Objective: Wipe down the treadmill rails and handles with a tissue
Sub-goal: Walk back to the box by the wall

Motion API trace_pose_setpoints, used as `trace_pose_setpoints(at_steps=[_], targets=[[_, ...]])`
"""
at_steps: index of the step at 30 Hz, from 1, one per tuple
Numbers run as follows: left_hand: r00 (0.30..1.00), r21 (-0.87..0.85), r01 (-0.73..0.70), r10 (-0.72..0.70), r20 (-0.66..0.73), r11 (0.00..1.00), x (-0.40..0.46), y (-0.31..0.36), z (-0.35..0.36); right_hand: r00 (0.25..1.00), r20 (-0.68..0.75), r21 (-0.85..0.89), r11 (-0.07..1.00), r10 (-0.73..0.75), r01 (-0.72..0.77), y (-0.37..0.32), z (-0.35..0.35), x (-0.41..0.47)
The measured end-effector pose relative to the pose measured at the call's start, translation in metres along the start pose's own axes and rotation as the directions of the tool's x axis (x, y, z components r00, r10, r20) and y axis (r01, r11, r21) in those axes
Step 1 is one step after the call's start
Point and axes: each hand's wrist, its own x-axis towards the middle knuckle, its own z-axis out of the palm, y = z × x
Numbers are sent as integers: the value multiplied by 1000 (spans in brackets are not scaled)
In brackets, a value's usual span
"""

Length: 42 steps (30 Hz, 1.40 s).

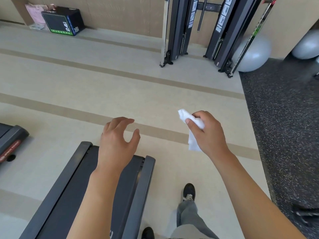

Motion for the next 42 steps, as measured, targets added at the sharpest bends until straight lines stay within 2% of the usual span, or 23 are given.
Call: trace_pose_setpoints(at_steps=[13, 22, 34, 42], targets=[[999, 44, -46, 47, -26, 998, 166, 112, 161, 999, -35, -8, 1000, -15, 15, 125, -96, 206], [1000, 102, -10, 13, -28, 995, 237, 152, 221, 1000, -8, 71, 997, -19, 20, 174, -117, 303], [999, 127, 25, -19, -50, 992, 366, 121, 267, 999, 48, 87, 996, -22, 17, 191, -67, 436], [999, 94, -4, 7, -33, 996, 520, 73, 281, 999, 46, 58, 998, 3, -6, 171, 0, 565]])
